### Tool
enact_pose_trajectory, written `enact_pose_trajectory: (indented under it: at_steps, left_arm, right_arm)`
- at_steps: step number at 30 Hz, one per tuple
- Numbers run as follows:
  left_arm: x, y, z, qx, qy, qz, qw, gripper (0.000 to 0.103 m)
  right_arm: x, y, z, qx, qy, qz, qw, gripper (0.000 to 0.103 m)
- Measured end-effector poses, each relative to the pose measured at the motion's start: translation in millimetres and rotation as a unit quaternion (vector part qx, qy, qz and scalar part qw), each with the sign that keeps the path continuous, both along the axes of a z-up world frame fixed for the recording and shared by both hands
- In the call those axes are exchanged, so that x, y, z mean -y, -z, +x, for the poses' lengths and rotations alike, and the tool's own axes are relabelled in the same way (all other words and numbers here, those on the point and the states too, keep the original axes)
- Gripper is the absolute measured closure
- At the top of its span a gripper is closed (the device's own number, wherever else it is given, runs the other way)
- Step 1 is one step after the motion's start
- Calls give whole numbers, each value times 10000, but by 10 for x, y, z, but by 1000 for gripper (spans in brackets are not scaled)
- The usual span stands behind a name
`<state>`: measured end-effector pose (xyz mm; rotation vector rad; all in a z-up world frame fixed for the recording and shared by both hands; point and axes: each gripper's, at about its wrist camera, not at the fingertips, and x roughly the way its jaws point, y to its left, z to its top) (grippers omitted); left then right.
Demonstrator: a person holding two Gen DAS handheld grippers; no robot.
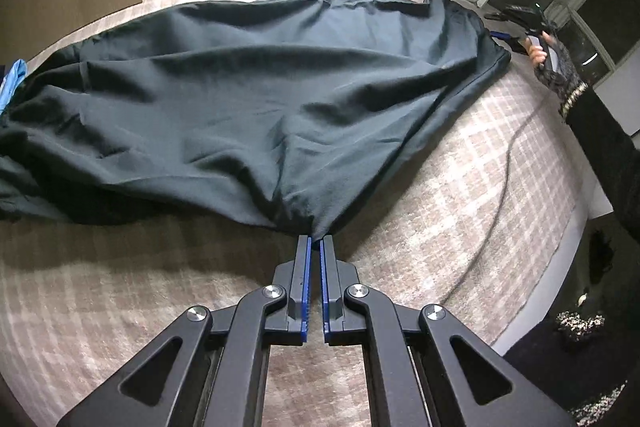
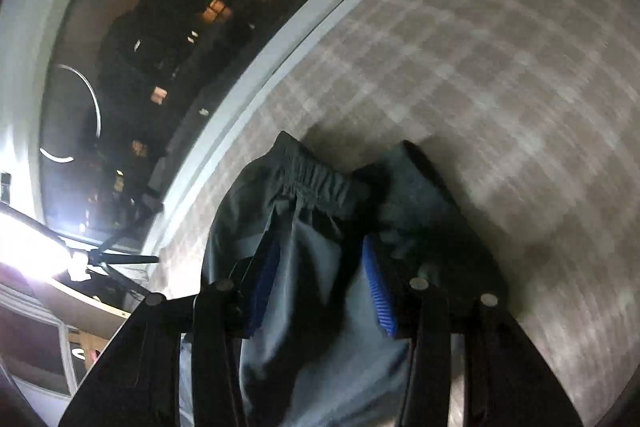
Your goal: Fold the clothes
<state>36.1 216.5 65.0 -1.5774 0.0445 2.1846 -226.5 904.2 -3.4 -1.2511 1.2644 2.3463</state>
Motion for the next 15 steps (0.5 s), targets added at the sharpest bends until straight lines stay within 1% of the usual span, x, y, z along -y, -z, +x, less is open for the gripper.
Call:
enact_pose_trajectory:
  at_steps: [3, 5, 6, 7, 10, 13, 15]
  left_arm:
    - [0, 7, 2, 12, 19, -38, 10000, 100]
    - [4, 7, -6, 10, 19, -49, 10000, 100]
    - [4, 7, -12, 6, 18, -55, 10000, 100]
    - [6, 7, -11, -11, 19, -63, 10000, 100]
    - [15, -28, -9, -72, 20, -42, 10000, 100]
    - [59, -98, 11, -162, -22, 26, 9999, 100]
    - [99, -131, 29, -198, -76, 111, 9997, 100]
  right_arm:
    - [11, 98, -146, 257, 6, 115, 9996, 59]
    - [20, 111, -165, 228, 66, 192, 9995, 61]
    - [35, 79, -141, 205, 90, 267, 9994, 68]
    - [53, 44, -113, 172, 102, 329, 9993, 90]
    - [106, -175, 51, -131, 171, 487, 9986, 94]
    - [118, -501, 353, -566, 255, 636, 9960, 95]
    - [61, -640, 614, -781, 459, 728, 9932, 95]
